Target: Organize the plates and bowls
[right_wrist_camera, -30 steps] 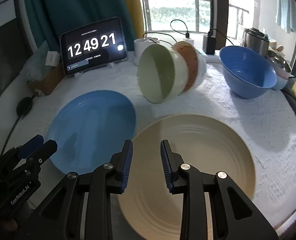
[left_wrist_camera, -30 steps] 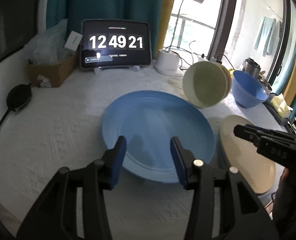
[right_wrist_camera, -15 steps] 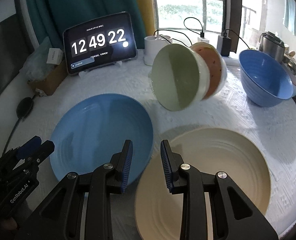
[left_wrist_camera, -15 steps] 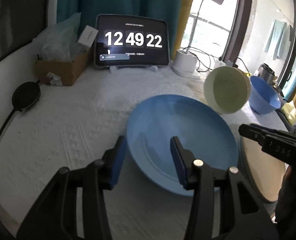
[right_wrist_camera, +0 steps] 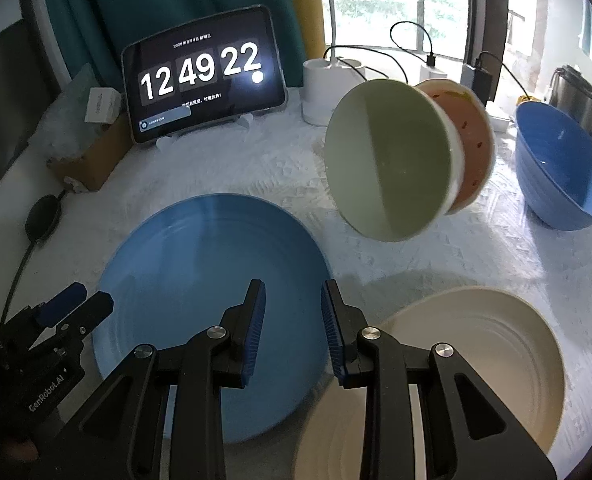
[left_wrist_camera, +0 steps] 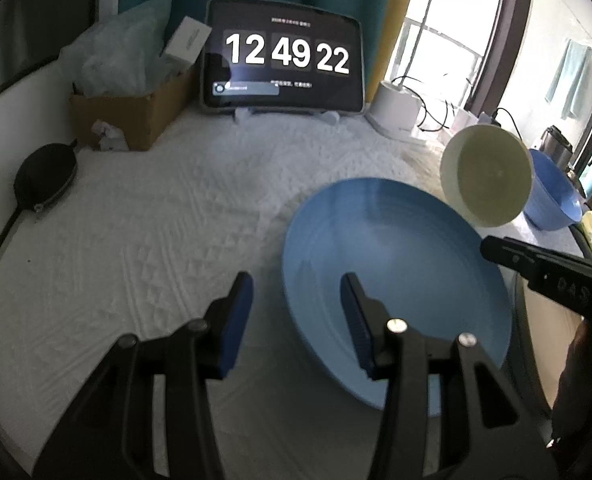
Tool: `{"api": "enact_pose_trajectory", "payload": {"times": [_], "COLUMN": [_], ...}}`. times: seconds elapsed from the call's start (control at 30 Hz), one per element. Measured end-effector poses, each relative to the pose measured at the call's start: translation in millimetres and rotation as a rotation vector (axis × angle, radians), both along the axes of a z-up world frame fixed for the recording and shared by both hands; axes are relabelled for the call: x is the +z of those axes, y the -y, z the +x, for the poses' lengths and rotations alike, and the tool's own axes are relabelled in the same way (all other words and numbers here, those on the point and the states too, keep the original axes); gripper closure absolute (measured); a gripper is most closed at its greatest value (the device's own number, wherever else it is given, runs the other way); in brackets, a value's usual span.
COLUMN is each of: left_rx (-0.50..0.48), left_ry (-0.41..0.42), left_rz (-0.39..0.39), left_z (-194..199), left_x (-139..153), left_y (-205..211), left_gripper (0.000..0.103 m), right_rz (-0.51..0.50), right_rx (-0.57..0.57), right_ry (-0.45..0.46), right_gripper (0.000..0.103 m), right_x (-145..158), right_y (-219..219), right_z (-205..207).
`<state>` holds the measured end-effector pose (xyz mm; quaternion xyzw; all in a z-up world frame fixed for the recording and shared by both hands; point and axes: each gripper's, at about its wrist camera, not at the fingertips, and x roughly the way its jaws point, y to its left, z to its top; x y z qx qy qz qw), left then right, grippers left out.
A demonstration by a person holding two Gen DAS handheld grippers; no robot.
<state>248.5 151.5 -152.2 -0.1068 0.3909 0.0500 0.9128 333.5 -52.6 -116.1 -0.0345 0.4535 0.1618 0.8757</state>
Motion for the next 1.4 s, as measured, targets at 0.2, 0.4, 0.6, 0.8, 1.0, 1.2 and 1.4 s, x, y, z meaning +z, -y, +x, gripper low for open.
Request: {"api": "enact_pose_trajectory", "payload": {"times": [0.2, 0.4, 0.6, 0.8, 1.0, 1.2, 1.4], "left_rx": [-0.026, -0.042, -0.056, -0.092, -0.072, -0.053, -0.051], "left_ry": [-0.037, -0.072, -0.070, -0.056, -0.053, -0.058, -0.058], "left_rz": [-0.009, -0.014, 0.002, 0.002, 0.006, 0.013, 0.001], "left_z": [7, 15, 15, 11, 7, 7, 7], "left_x": [-8, -17, -17, -14, -13, -15, -15], "left_y": [4, 7, 11, 18, 14, 11, 10], "left_gripper": [0.056, 0.056, 0.056, 0.057, 0.062, 0.078, 0.079], "right_rz": [-0.010, -0.017, -0.030, -0.035, -0.040, -0.029, -0.028], "right_rx": [-0.012, -0.011, 0.010, 0.062, 0.074, -0.004, -0.054], "right_ry": [-0.018, -0.052, -0.078, -0.062, -0.039, -0.016, -0.028], "right_gripper": [0.072, 0.072, 0.072, 0.075, 0.076, 0.076, 0.072], "right_x": [-9, -19, -24, -23, -20, -10, -10], "right_y": [-5, -8, -13, -20, -22, -7, -1], "right_z": [15, 25, 28, 23, 17, 22, 33]}}
